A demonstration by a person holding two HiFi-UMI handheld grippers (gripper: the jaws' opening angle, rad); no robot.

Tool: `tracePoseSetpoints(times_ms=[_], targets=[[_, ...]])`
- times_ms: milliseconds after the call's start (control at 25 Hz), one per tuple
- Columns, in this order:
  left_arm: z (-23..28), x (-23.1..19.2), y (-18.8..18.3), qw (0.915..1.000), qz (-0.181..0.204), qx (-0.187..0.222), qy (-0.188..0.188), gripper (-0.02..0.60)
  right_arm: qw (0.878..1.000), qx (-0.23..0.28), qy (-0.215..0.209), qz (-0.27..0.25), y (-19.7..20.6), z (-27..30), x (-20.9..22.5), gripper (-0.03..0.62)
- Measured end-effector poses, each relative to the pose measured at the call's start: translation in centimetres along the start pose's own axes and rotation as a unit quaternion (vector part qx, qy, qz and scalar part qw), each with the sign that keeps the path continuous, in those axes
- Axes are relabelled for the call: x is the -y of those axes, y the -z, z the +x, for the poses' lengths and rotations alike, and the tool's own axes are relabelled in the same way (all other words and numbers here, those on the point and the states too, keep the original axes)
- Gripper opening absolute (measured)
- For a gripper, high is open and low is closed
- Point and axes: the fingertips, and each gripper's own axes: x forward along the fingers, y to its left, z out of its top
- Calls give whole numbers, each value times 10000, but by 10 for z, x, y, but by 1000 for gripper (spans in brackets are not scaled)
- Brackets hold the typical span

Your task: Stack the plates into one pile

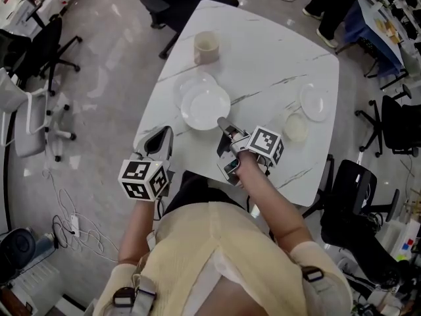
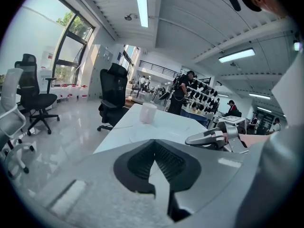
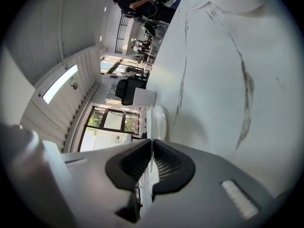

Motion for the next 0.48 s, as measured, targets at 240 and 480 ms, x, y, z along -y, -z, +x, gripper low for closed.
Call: tracePoseSetpoints(times_ms=[240, 480], targets=[[19, -11, -11, 10000, -2, -26, 93, 5, 9999, -9, 86, 91, -3, 22, 0, 20], [33, -19, -15, 9998, -40, -63, 183, 5, 9992, 114, 144, 366, -9, 34, 3, 21]])
